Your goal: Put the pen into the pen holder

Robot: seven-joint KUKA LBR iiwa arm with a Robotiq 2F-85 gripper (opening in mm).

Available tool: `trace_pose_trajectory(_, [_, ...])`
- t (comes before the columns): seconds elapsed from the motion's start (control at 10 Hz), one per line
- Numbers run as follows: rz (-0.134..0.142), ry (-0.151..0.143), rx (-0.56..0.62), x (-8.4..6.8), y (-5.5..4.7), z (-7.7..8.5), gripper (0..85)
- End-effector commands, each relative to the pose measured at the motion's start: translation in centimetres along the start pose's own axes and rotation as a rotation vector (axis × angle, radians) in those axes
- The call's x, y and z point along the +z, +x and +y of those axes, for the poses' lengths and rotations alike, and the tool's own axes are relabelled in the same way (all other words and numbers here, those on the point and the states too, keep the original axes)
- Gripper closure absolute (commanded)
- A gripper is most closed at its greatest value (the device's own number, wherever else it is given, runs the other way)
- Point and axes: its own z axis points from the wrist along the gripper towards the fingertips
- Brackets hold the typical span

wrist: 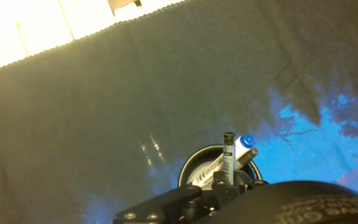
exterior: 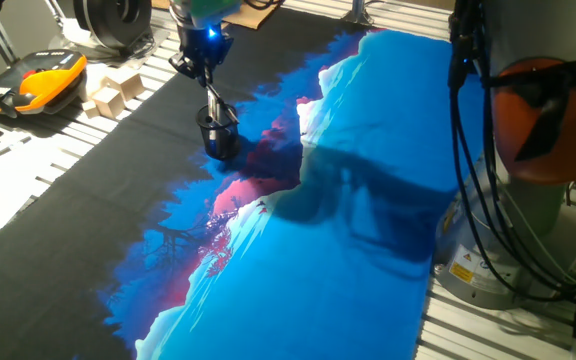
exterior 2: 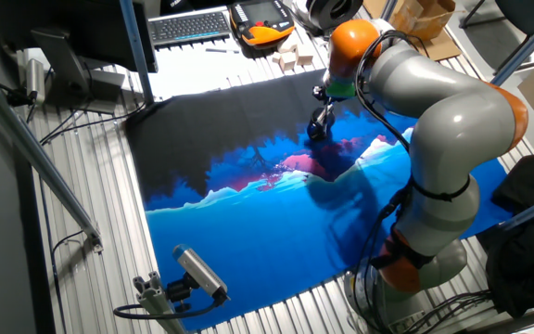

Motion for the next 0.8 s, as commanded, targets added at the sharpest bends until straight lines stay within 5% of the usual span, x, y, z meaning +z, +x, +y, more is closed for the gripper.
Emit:
trace_pose_trajectory(0.0, [0.005, -0.005, 0.009, 0.31, -0.22, 0.0, 85.0])
trace_pose_trajectory(0.4, [0.048, -0.026, 0.023, 0.23, -0.17, 0.09, 85.0])
trace_pose_trajectory(0.7, [0.064, 0.004, -0.006, 0.23, -0.17, 0.09, 85.0])
